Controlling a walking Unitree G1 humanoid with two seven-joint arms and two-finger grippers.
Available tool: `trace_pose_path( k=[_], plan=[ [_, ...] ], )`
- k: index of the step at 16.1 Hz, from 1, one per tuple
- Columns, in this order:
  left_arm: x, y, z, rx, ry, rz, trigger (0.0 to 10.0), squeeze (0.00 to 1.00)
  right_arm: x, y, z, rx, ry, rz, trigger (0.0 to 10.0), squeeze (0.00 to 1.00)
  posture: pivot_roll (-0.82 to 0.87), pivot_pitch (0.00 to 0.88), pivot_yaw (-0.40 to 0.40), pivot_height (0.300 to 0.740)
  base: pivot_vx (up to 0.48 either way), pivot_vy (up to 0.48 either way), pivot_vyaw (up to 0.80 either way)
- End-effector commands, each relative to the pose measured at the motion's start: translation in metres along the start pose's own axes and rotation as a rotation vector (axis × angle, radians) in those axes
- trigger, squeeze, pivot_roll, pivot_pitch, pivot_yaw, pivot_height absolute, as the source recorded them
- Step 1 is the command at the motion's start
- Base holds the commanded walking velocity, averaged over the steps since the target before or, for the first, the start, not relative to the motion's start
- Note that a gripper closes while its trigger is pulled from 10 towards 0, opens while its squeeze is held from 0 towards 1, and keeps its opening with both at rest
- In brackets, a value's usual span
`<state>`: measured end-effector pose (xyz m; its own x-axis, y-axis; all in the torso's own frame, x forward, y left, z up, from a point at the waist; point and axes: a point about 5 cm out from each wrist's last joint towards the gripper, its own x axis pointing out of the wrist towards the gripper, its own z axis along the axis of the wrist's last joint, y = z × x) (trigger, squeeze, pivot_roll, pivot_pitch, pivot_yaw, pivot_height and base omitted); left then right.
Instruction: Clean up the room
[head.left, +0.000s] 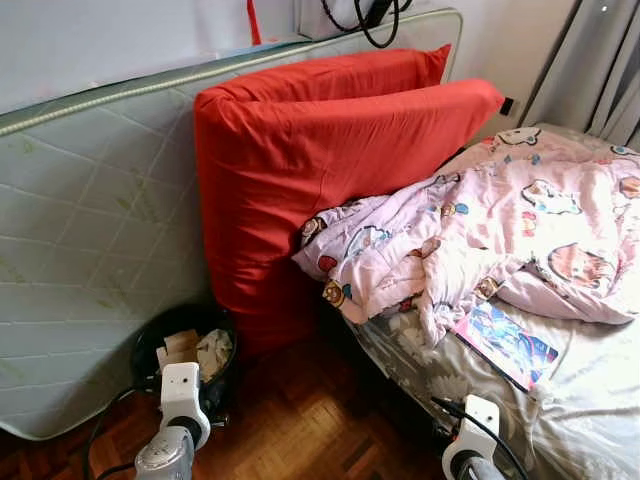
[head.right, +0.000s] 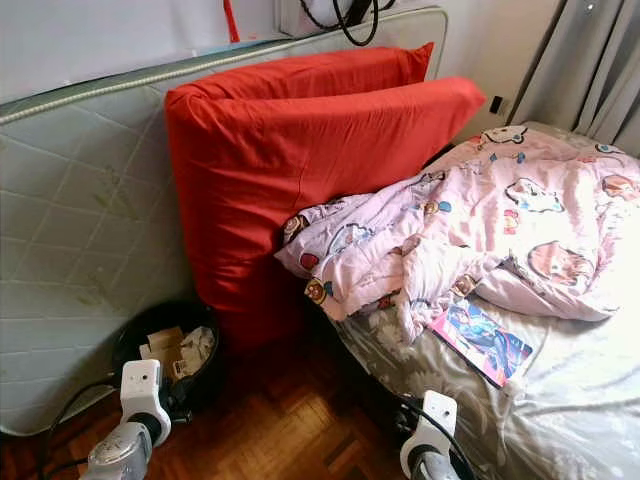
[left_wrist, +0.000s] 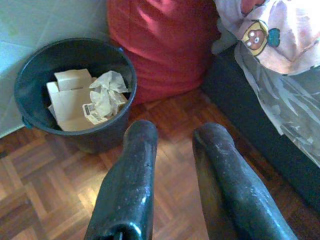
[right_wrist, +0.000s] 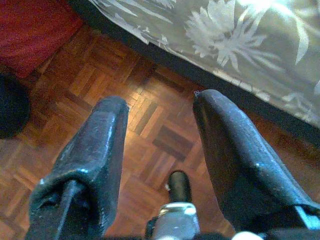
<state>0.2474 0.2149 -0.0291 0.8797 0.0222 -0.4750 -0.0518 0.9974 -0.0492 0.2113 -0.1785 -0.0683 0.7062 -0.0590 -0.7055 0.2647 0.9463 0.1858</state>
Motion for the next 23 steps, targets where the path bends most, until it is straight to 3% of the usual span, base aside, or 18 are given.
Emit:
trace_pose_path(
  k=[1, 2, 3, 6, 23],
  plan=[
    [-0.003, -0.003, -0.012, 0.033, 0.074, -0.02, 10.0, 0.0, 0.002, 0.001, 0.008, -0.02, -0.028, 0.003, 10.0, 0.0, 0.0, 0.0, -0.034, 0.74, 0.0, 0.0, 0.0],
    [-0.004, -0.004, -0.015, 0.033, 0.095, -0.026, 10.0, 0.0, -0.004, -0.029, 0.013, -0.049, -0.066, -0.016, 10.0, 0.0, 0.0, 0.0, -0.028, 0.74, 0.0, 0.0, 0.0],
    [-0.005, -0.005, -0.018, 0.042, 0.107, -0.032, 10.0, 0.0, -0.007, -0.04, 0.013, -0.078, -0.077, -0.018, 10.0, 0.0, 0.0, 0.0, -0.024, 0.74, 0.0, 0.0, 0.0],
    [-0.006, -0.005, -0.021, 0.045, 0.114, -0.033, 10.0, 0.0, -0.007, -0.038, 0.009, -0.134, -0.058, -0.002, 10.0, 0.0, 0.0, 0.0, -0.025, 0.74, 0.0, 0.0, 0.0],
    [-0.006, -0.005, -0.021, 0.045, 0.114, -0.033, 10.0, 0.0, -0.007, -0.038, 0.009, -0.134, -0.058, -0.002, 10.0, 0.0, 0.0, 0.0, -0.025, 0.74, 0.0, 0.0, 0.0]
  ],
)
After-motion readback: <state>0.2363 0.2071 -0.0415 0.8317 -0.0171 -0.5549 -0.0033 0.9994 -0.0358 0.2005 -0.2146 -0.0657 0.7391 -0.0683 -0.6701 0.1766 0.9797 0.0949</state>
